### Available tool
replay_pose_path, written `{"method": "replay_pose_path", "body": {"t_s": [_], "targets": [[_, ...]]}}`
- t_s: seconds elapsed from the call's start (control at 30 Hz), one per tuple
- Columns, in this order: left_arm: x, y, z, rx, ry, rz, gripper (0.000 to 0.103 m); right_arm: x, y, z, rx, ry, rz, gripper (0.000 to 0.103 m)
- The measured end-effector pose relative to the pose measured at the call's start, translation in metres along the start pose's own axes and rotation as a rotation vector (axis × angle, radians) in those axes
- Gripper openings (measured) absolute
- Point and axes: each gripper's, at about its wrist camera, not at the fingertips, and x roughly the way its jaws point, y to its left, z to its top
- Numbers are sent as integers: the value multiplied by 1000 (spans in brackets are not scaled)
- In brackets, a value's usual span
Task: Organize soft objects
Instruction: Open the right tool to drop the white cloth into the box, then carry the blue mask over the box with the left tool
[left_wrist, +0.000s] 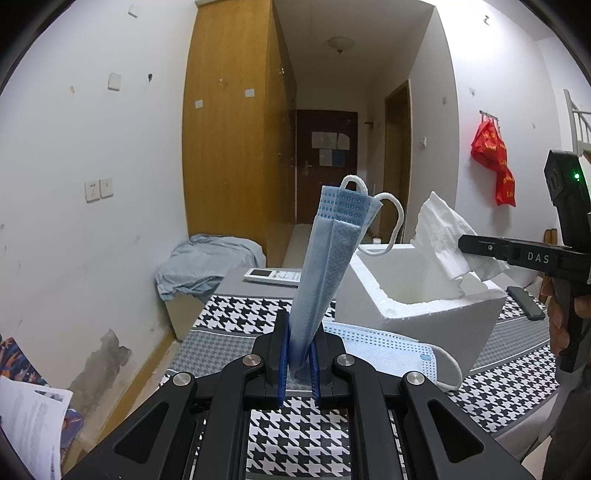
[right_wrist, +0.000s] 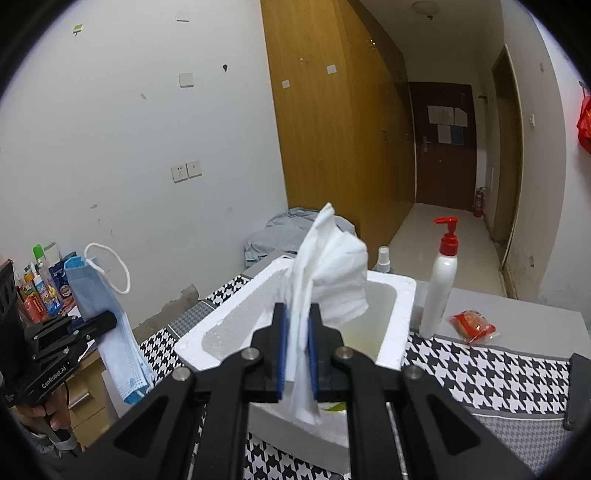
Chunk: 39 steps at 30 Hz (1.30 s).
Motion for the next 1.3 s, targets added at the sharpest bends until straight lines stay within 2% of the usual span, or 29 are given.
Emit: {"method": "replay_pose_path", "body": {"t_s": [0.17,0.2,0.23,0.27,0.3,0.33,0.4,0.5,0.83,1.3], "targets": [[-1,2,-1,-4,-3,3,10,5,3,1,-5,7,-9,14],[-1,2,-1,-5,-3,5,10,6,3,1,-6,10,-11,22],[-1,2,-1,-7,-2,6,10,7,4,1,-9,12,-14,37],[-1,2,-1,-8,-2,6,10,8,4,2,-12,11,-17,47],[-1,3,-1,-9,-2,8,10,9,6,2,-22,14,-22,71],[-1,3,-1,-10,-3,9,10,10,6,2,-29,15,-28,89],[-2,4,-1,-15,-3,12,10,11,9,1,-46,10,-57,100],[-2,5,-1,-17,-4,15,10,13,13,-1,-72,11,-94,102],[-6,3,4,-14,-22,4,10,8,6,-1,-42,2,-87,103],[-2,-11,20,4,-47,-58,10,-11,-6,-7,-35,-8,-132,103]]}}
